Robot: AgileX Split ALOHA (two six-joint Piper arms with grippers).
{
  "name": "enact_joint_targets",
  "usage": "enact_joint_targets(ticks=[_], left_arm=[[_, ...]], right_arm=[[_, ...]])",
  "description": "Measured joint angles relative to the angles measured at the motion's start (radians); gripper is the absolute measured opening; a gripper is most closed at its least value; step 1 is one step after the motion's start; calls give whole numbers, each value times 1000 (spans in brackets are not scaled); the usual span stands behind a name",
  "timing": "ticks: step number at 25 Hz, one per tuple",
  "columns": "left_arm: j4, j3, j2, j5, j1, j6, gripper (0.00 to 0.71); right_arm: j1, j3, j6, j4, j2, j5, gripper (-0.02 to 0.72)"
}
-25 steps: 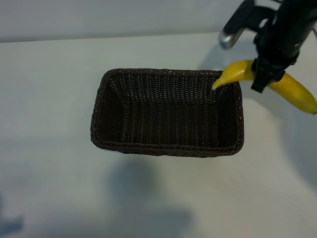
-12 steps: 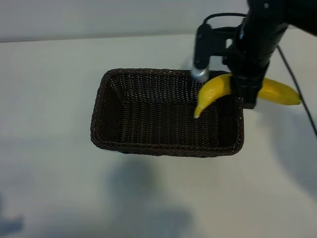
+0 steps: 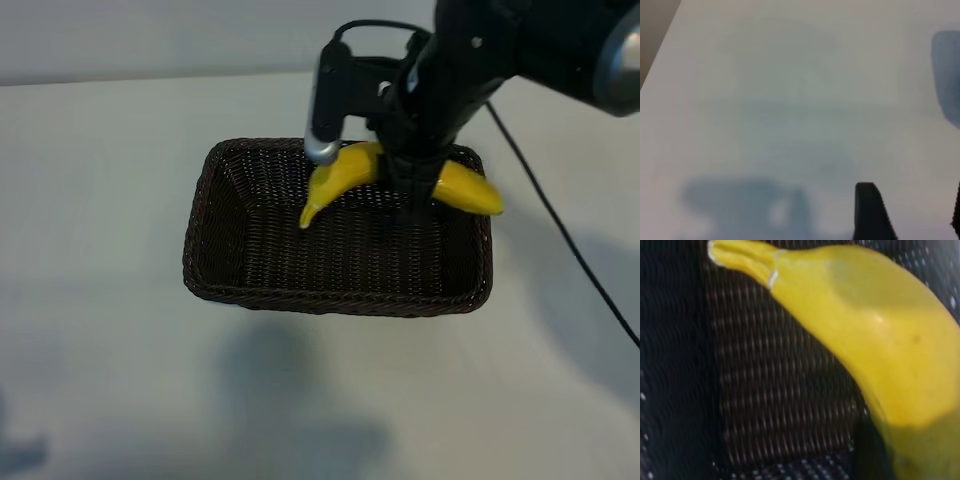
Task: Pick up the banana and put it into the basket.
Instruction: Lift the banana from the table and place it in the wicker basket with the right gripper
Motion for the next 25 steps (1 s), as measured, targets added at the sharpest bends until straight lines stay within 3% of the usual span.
enact_joint_targets(ticks=[5,25], left_arm=[[0,0,0,0,0,0,434],[0,0,0,0,0,0,434]], right_arm=[[36,-81,50,1,79,6,432],[53,-123,66,42,227,2,432]])
